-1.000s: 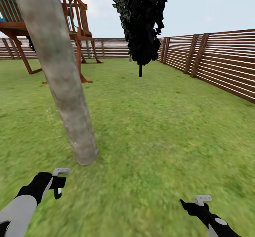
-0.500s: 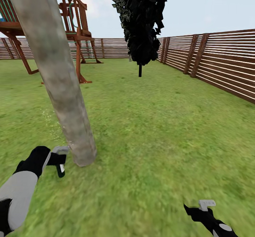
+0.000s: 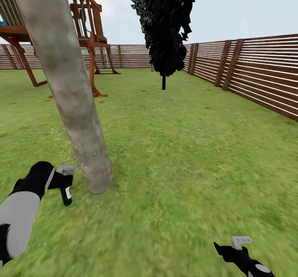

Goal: In the garden, pick up the pesticide atomizer on the floor and spray pesticide onto both trees until each tree trunk is fully covered.

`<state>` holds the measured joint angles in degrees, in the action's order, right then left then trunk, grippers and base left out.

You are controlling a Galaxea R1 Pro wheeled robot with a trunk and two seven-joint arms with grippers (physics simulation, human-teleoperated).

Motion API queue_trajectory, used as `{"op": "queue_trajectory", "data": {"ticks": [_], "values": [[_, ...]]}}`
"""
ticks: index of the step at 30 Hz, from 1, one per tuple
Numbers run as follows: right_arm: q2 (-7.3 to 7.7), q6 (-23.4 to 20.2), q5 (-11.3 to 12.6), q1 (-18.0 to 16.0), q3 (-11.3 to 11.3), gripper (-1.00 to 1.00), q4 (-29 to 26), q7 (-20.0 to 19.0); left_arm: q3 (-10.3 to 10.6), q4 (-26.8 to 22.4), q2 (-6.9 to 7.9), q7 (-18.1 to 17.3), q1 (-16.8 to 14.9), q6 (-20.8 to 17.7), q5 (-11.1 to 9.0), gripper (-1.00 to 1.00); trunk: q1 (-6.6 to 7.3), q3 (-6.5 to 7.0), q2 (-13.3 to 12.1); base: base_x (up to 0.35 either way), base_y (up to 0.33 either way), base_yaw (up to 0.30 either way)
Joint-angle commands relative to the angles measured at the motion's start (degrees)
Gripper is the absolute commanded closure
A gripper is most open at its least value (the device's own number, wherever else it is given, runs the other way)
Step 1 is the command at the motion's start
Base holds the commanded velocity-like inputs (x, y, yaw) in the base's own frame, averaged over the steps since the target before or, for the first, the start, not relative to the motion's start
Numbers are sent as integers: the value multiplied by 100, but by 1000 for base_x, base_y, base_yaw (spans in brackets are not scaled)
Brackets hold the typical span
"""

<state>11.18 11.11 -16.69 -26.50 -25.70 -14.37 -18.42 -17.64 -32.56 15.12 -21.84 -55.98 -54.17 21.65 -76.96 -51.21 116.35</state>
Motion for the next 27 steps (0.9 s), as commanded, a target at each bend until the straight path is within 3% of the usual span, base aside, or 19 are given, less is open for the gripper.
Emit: {"op": "queue_trajectory", "data": {"ticks": [1,4,6,9,10,14,17,19,20,25,27], "values": [[-1,22,-53,-5,-49,-100,4,-30,-29,-63,114,-52,-222,-118,31,100,0,-6,2,-3,0,0],[7,22,-53,-5,-51,-100,4,-30,-21,-111,225,-49,-843,-356,34,100,0,-6,2,0,0,0],[15,22,-51,-5,-54,-100,4,-30,-8,-114,226,-49,-978,-369,35,100,0,-6,2,0,0,0],[8,22,-53,-5,-49,-100,4,-30,246,-65,217,-52,-883,-329,40,100,0,-6,2,0,0,0],[7,22,-52,-5,-49,-100,4,-30,322,-42,211,-60,-647,-315,32,100,0,-6,2,0,0,0],[1,22,-53,-5,-49,-100,4,-30,348,4,111,-74,49,-99,14,100,0,-6,2,0,0,0],[0,22,-53,-5,-49,-100,4,-30,345,-59,128,-84,72,-145,8,100,0,-6,2,0,0,0],[-1,22,-53,-5,-49,-100,4,-30,345,-152,133,-213,-165,-192,12,100,0,-6,2,0,0,0],[-2,22,-53,-5,-49,-100,4,-30,352,-189,128,-308,-506,-256,17,100,0,-6,2,0,0,0],[-2,22,-53,-5,-49,-100,4,-30,370,-212,154,-356,-1361,-384,39,100,0,-6,2,0,0,0],[-2,22,-53,-5,-49,-100,9,-30,479,-189,165,-356,-1372,-391,41,100,0,-6,2,0,0,0]]}}
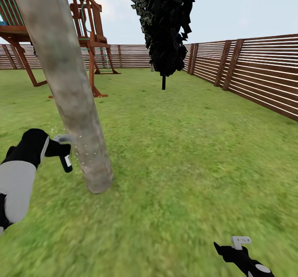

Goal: In the garden, pick up the pesticide atomizer on the floor and spray pesticide onto both trees until each tree trunk is fully covered.

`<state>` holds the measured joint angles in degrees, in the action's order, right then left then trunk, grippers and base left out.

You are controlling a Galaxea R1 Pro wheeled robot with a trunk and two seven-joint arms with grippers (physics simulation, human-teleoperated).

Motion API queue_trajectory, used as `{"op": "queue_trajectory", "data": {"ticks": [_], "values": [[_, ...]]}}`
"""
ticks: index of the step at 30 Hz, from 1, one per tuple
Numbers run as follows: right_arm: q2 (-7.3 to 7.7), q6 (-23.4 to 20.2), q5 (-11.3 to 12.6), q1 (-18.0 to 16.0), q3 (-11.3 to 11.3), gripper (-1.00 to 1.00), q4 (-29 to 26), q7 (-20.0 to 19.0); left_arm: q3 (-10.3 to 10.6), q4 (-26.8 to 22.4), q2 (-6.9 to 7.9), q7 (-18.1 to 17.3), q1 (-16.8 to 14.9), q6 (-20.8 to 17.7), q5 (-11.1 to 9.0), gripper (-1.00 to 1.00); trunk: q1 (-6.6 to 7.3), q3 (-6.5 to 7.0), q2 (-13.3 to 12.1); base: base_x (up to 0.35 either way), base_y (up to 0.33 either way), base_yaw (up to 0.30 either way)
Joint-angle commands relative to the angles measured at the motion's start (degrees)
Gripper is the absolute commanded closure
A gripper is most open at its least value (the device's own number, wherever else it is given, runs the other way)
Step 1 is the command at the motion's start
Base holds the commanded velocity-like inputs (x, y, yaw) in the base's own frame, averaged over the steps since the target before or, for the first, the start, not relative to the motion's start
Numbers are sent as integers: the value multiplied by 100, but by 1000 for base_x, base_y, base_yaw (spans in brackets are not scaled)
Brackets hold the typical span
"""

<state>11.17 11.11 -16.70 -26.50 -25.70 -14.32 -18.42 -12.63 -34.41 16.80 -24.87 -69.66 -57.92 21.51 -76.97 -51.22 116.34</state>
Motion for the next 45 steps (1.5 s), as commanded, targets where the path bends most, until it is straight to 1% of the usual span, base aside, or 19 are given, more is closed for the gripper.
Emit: {"op": "queue_trajectory", "data": {"ticks": [1,3,7,9,12,15,18,21,23,25,28,31,33,35,37,40,42,43,45], "values": [[-3,22,-53,-5,-49,-100,6,-30,43,-2,-2,-53,21,-16,54,100,1,-5,2,0,0,0],[-10,22,-53,-5,-49,-100,8,-30,163,7,-1,-53,61,-10,55,100,1,-5,2,-158,0,0],[-10,22,-53,-4,-49,-100,8,-30,149,-30,61,-45,-28,-16,139,100,1,-5,2,-18,0,0],[-10,22,-53,-3,-49,-100,8,-30,146,-2,146,-45,-429,-32,398,100,1,-5,2,-1,0,0],[-10,22,-53,-3,-49,-100,3,-30,145,-13,218,-51,-619,-60,470,100,1,-5,2,0,0,0],[-10,22,-53,-3,-49,-100,8,-30,154,56,220,-53,-443,-63,472,100,1,-5,2,0,0,0],[-10,22,-53,-1,-49,-100,9,-30,132,57,129,-68,119,-30,455,100,1,-5,2,0,0,0],[-13,22,-53,-3,-49,-100,7,-30,98,9,118,-82,216,-51,435,100,1,-5,2,0,0,0],[-12,22,-53,-3,-49,-100,8,-30,77,-35,156,-95,122,-66,432,100,1,-5,2,0,0,0],[-12,22,-53,-2,-49,-100,8,-30,77,-54,178,-105,-300,-71,433,100,1,-5,2,0,0,0],[-10,22,-53,1,-49,-100,8,-30,79,-75,181,-112,-568,-78,436,100,1,-5,2,0,0,0],[-10,22,-53,0,-49,-100,4,-30,90,-11,172,-114,-287,-66,426,100,1,-5,2,0,0,0],[-10,22,-53,1,-49,-100,5,-30,79,-28,85,-135,428,5,409,100,1,-5,2,0,0,0],[-10,22,-53,2,-49,-100,7,-30,77,-41,-56,-145,920,57,194,100,1,-5,2,0,0,0],[-10,22,-53,1,-49,-100,8,-30,77,-31,-132,-99,1224,336,-47,100,1,-5,2,0,0,0],[-13,22,-53,3,-49,-100,8,-30,69,12,-342,51,1653,774,-121,100,1,-5,2,0,0,0],[-15,22,-53,2,-49,-100,9,-30,60,15,-492,264,1793,996,-126,100,1,-5,2,0,0,0],[-18,22,-53,3,-49,-100,9,-30,35,17,-565,579,1837,1288,-132,100,1,-5,2,0,0,0],[-19,22,-53,2,-49,-100,9,-30,-237,5,-658,988,1855,1484,-264,100,1,-5,2,0,0,0]]}}
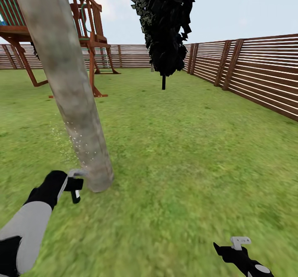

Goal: In the garden, pick up the pesticide atomizer on the floor and spray pesticide onto both trees until each tree trunk is fully covered.

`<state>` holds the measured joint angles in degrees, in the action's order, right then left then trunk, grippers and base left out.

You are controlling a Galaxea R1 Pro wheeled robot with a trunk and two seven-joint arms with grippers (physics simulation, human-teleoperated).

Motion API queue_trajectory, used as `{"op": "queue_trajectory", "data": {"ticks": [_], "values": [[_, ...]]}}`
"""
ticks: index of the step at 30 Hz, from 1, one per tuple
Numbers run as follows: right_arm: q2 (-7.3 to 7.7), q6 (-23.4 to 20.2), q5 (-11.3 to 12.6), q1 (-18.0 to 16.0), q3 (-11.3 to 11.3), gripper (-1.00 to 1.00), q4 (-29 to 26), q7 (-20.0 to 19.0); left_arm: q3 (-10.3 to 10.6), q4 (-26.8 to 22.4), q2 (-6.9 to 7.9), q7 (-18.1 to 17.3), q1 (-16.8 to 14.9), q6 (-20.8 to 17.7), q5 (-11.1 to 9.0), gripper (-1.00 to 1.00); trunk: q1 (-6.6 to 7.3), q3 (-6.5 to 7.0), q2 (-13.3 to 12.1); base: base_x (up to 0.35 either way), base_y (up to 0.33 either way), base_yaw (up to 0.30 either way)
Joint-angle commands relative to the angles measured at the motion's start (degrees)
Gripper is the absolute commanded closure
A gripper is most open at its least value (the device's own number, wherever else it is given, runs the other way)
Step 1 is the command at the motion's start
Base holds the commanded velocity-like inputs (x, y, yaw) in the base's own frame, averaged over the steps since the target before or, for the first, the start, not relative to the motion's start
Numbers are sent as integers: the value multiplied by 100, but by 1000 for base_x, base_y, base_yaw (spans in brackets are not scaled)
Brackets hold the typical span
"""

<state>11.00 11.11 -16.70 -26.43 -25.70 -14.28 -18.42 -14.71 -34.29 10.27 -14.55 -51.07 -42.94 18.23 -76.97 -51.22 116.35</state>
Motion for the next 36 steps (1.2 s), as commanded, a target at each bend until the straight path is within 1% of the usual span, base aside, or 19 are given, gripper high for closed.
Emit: {"op": "queue_trajectory", "data": {"ticks": [1,3,4,5,6,7,8,9,10,12,16,18,20,23,26,31,36], "values": [[-1,22,-53,-4,-47,-100,4,-30,-147,-25,-55,58,1,17,-32,100,1,-5,2,0,0,0],[16,22,-53,-3,-49,-100,4,-30,-248,6,-193,294,11,53,-109,100,1,-5,2,0,0,0],[24,22,-53,-3,-49,-100,4,-32,-266,138,-229,507,49,88,-131,100,1,-5,2,0,0,0],[29,22,-53,-3,-49,-100,4,-31,-270,254,-241,628,93,180,-142,100,1,-5,2,0,0,0],[32,22,-54,-2,-49,-100,4,-30,-272,514,-250,717,131,432,-153,100,1,-5,2,0,0,0],[35,22,-53,-2,-49,-100,4,-32,-274,709,-252,735,140,570,-157,100,1,-5,2,0,0,0],[39,22,-53,-2,-49,-100,4,-36,-276,999,-249,745,151,805,-163,100,1,-5,2,0,0,0],[41,22,-53,-2,-49,-100,4,-38,-277,1287,-244,752,190,1127,-157,100,1,-5,2,0,0,0],[40,22,-53,-2,-49,-100,2,-38,-278,1430,-232,756,214,1317,-155,100,1,-5,2,0,0,0],[37,22,-46,-1,-49,-100,-3,-39,-278,1555,-227,759,314,1489,-164,100,1,-5,2,108,-14,0],[36,22,-44,2,-56,-100,-5,-39,-280,1590,-191,758,358,1526,-146,100,1,-6,2,271,-77,24],[40,22,-44,0,-52,-100,-5,-35,-338,1592,-178,754,361,1526,-145,100,1,-12,2,302,-94,197],[42,22,-44,0,-51,-100,-5,-38,-353,1592,-177,752,361,1521,-144,100,1,-18,2,195,-126,246],[40,22,-44,4,-49,-100,-5,-39,-387,1592,-175,759,361,1519,-144,100,1,-28,2,38,-227,256],[35,22,-44,2,-49,-100,-5,-36,-395,1592,-175,760,361,1524,-144,100,1,-35,2,3,-65,247],[39,22,-44,3,-49,-100,-5,-35,-397,1585,-175,760,384,1518,-145,100,1,-37,2,1,-12,41],[38,22,-44,4,-49,-100,-5,-36,-393,1583,-184,760,388,1517,-144,100,1,-37,2,73,-200,111]]}}
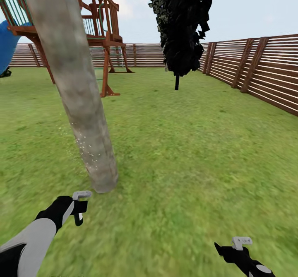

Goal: In the garden, pick up the pesticide atomizer on the floor and spray pesticide onto both trees until each tree trunk is fully covered.

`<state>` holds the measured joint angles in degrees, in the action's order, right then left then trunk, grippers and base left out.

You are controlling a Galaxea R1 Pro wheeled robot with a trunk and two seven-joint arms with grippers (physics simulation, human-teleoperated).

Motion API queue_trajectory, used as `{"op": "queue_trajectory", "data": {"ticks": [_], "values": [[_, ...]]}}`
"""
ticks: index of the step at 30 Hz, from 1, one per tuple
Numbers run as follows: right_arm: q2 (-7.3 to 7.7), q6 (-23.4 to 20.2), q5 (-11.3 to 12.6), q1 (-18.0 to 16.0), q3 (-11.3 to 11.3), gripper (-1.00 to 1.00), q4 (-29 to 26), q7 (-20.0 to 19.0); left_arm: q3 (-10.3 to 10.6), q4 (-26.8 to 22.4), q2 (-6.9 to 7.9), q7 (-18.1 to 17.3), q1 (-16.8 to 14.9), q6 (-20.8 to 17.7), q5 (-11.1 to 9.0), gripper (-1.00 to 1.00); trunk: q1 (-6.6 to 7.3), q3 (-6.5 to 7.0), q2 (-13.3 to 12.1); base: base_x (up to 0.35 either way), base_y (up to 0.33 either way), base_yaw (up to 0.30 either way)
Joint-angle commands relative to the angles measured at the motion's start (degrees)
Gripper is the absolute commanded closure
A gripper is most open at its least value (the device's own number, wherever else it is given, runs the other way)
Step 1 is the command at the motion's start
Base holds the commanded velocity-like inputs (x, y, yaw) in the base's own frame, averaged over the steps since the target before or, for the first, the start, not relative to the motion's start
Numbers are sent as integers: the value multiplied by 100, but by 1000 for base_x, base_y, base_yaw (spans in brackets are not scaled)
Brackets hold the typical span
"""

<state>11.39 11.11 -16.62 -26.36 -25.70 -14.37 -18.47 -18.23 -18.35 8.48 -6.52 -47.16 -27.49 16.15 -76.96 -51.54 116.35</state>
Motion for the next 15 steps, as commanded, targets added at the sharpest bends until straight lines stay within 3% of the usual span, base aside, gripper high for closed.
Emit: {"op": "queue_trajectory", "data": {"ticks": [1,9,15], "values": [[-3,23,-52,-4,-49,-100,4,-32,-41,-14,-9,-42,-4,-28,63,100,0,-5,2,92,-255,251],[-5,23,-52,-3,-49,-100,4,-32,-41,-16,-15,-42,-4,-28,63,100,0,-5,2,95,-260,264],[-3,23,-52,-4,-49,-100,4,-26,-41,-11,-23,-42,-4,-28,63,100,0,-5,2,126,-258,21]]}}
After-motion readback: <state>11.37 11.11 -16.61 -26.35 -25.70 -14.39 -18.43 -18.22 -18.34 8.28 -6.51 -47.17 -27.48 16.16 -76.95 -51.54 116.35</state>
